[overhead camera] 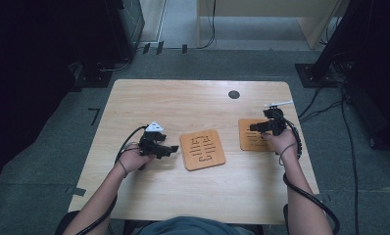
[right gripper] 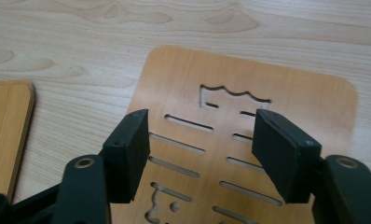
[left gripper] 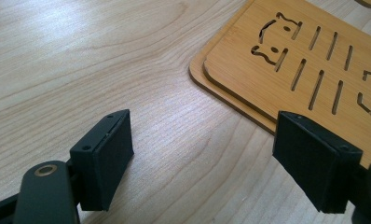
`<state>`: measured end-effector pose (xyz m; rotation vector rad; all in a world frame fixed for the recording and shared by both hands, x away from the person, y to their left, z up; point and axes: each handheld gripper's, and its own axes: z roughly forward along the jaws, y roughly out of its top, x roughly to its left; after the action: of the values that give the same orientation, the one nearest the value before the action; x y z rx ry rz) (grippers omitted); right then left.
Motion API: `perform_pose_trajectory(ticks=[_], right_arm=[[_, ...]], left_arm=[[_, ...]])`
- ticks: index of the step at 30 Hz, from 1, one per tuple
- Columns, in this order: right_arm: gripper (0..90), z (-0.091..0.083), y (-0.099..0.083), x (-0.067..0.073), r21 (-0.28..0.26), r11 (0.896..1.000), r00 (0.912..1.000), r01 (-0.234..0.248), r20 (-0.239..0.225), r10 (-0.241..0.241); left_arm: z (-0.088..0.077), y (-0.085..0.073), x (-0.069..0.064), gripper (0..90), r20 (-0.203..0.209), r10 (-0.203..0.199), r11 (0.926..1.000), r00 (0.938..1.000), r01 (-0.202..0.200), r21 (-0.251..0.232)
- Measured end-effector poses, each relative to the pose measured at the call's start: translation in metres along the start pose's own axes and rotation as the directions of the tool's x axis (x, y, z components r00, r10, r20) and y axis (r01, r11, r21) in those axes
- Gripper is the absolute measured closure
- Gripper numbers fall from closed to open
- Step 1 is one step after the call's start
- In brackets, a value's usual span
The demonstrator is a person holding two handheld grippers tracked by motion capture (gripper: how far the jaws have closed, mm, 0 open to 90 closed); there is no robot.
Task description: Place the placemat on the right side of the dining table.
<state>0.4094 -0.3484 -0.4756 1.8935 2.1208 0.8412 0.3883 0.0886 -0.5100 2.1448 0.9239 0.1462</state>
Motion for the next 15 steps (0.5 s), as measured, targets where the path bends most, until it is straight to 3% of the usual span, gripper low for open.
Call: perform_pose_trajectory(ticks=[7,15], right_arm=[[31.2,0.009,-0.003,0.014,0.007,0.999,0.9994,0.033,-0.009,-0.033],[28.2,0.016,-0.006,0.027,0.021,0.995,0.9947,0.102,-0.016,-0.102]], left_arm=[[0.001,0.0,-0.001,18.6,-0.004,0.013,0.9999,0.9999,-0.013,0.0],[0.001,0.0,-0.001,18.6,-0.006,0.015,0.9999,0.9999,-0.015,0.0]])
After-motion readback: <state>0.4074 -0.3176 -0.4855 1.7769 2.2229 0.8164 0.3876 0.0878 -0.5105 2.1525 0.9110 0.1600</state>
